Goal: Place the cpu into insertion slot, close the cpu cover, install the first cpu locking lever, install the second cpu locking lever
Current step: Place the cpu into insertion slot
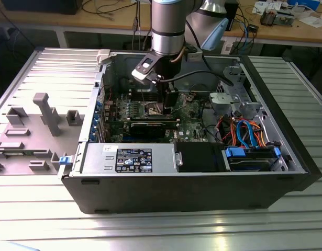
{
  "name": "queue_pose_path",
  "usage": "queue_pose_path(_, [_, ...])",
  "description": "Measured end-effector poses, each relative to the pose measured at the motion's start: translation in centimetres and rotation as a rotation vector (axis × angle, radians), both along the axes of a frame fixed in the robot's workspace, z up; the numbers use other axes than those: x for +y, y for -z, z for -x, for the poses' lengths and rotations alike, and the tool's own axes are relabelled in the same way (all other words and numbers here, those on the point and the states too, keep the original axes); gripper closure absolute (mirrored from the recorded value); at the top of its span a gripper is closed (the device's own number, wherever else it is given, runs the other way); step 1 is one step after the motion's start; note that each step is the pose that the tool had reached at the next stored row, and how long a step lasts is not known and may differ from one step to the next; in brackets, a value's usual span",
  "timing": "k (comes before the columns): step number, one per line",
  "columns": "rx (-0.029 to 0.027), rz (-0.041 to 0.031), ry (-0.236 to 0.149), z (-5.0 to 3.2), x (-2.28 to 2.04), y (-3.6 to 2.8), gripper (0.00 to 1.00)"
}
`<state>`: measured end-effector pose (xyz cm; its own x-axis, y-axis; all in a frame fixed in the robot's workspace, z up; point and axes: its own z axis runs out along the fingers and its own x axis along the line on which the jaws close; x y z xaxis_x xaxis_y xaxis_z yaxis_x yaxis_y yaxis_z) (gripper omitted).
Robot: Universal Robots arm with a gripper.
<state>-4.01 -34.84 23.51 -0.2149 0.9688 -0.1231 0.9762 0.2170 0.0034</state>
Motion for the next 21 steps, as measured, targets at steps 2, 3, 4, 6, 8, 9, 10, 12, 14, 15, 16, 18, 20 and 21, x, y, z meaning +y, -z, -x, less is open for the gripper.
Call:
queue_pose_path(2, [0.0, 0.003, 0.004, 0.0, 0.0, 0.0, 0.45])
queue_pose_path(3, [0.0, 0.0042, 0.005, 0.0, 0.0, 0.01, 0.45])
queue_pose_path(4, [0.0, 0.0049, 0.006, 0.0, 0.0, 0.01, 0.45])
queue_pose_path(6, [0.0, 0.0067, 0.008, 0.0, 0.0, 0.01, 0.45])
queue_pose_path(8, [0.0, 0.0089, 0.011, 0.0, 0.0, 0.01, 0.45])
queue_pose_path(9, [0.0, 0.0104, 0.013, 0.0, 0.0, 0.01, 0.45])
queue_pose_path(10, [0.0, 0.0111, 0.014, 0.0, 0.0, 0.01, 0.45])
queue_pose_path(12, [0.0, 0.013, 0.016, 0.0, 0.0, 0.01, 0.45])
queue_pose_path(14, [0.0, 0.0147, 0.019, 0.0, 0.0, 0.02, 0.45])
queue_pose_path(15, [0.0001, 0.0154, 0.019, 0.0, 0.0, 0.01, 0.45])
queue_pose_path(16, [0.0, 0.0165, 0.021, 0.0, 0.0, 0.02, 0.45])
queue_pose_path(18, [0.0, 0.0184, 0.023, 0.0, 0.0, 0.02, 0.45])
queue_pose_path(20, [0.0, 0.0195, 0.025, 0.0, 0.0, 0.02, 0.45])
queue_pose_path(21, [0.0, 0.0201, 0.026, 0.0, 0.0, 0.02, 0.45])
